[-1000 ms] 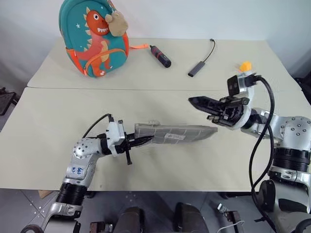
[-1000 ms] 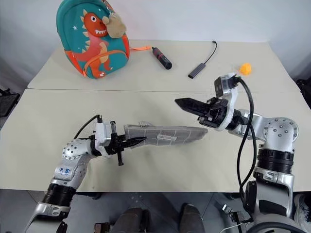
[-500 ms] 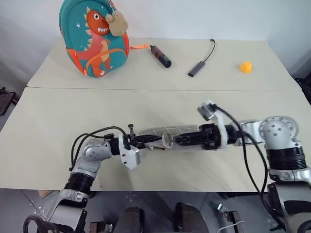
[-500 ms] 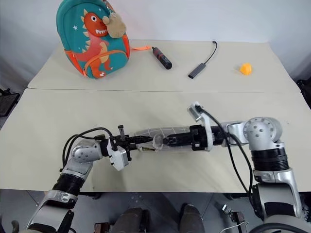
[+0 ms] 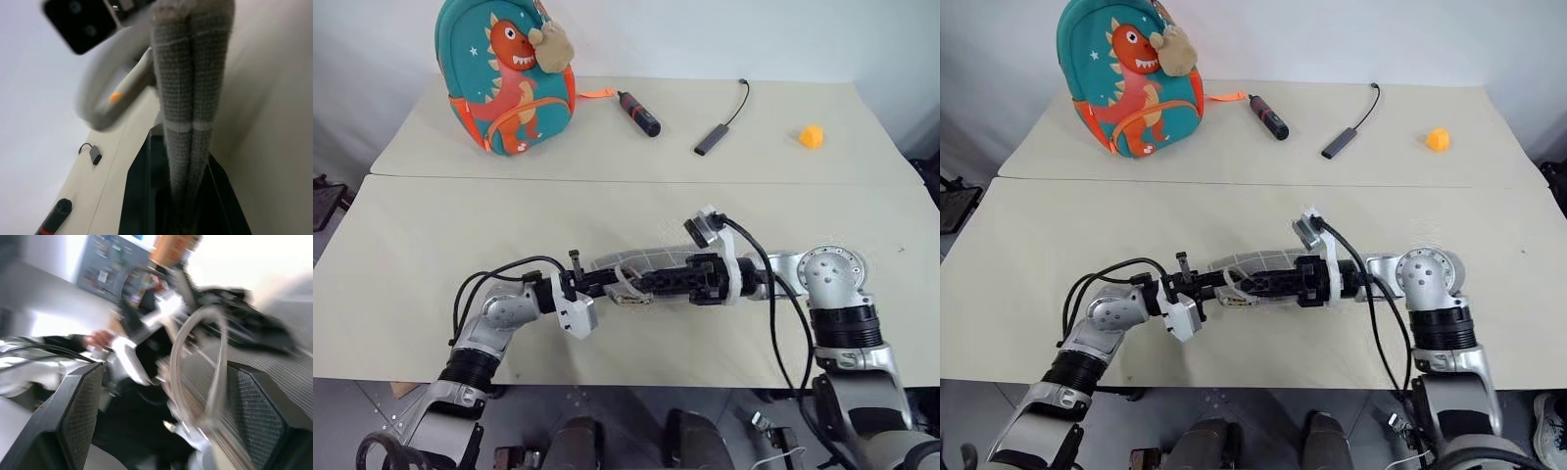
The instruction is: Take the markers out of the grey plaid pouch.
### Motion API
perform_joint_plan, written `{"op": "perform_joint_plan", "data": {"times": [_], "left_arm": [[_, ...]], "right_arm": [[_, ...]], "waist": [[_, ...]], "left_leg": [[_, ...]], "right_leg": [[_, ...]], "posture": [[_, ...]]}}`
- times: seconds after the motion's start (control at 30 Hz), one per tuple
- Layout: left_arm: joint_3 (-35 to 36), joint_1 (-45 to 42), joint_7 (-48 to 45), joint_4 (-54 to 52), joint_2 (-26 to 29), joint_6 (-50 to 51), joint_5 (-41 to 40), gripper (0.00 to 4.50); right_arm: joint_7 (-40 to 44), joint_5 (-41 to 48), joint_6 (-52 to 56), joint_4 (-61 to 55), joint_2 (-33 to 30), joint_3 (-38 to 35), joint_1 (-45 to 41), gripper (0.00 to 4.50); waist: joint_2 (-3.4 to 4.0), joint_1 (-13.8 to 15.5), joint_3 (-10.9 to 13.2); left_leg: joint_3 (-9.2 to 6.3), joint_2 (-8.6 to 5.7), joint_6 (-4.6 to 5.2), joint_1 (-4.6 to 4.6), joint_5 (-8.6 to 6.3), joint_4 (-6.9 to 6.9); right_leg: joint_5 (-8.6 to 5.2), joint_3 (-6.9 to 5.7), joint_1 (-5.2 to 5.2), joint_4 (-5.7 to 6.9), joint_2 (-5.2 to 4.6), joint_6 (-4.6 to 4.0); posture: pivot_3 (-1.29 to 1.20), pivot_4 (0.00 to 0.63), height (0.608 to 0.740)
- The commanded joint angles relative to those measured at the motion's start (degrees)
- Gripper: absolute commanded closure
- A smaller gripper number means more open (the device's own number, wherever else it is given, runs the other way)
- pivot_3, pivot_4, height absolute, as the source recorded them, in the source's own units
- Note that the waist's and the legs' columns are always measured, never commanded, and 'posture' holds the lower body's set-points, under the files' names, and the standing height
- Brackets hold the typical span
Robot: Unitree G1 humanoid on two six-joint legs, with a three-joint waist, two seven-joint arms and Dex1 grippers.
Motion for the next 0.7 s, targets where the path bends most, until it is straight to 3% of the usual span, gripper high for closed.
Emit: {"op": "perform_joint_plan", "data": {"times": [0.03,0.1,0.43,0.7], "left_arm": [[0.03,-1.10,1.94,-1.67,0.48,0.60,-1.03,4.50],[-0.20,-1.20,2.11,-1.74,0.70,0.88,-1.32,4.50],[-0.42,-2.23,2.50,-1.60,0.85,2.63,-3.09,4.50],[-0.12,-1.66,1.99,-1.90,0.71,4.95,-6.12,4.50]], "right_arm": [[-0.11,1.61,0.36,-2.03,0.75,-1.54,1.05,0.78],[-0.03,1.39,0.09,-2.50,1.01,-1.43,1.60,1.19],[3.38,-1.89,-5.29,-4.06,0.97,0.06,2.84,4.46],[4.81,-1.97,-7.37,-1.55,0.73,-2.23,2.10,4.46]], "waist": [[0.00,-0.03,0.00],[0.00,-0.10,0.00],[0.00,-0.12,0.00],[0.00,-0.12,0.00]], "left_leg": [[0.00,0.00,0.00,0.00,0.00,0.00],[-0.01,0.01,0.00,0.00,0.00,0.00],[0.00,0.00,0.00,0.00,0.00,0.00],[0.00,0.00,0.00,0.00,0.00,0.00]], "right_leg": [[0.00,0.00,0.00,0.00,0.00,0.00],[0.00,-0.01,0.00,0.00,0.00,0.00],[0.00,0.00,-0.01,0.00,0.00,0.00],[0.00,0.00,0.00,0.00,0.00,0.00]], "posture": [[0.00,0.150,0.740],[0.00,0.150,0.740],[0.00,0.150,0.740],[0.00,0.150,0.740]]}}
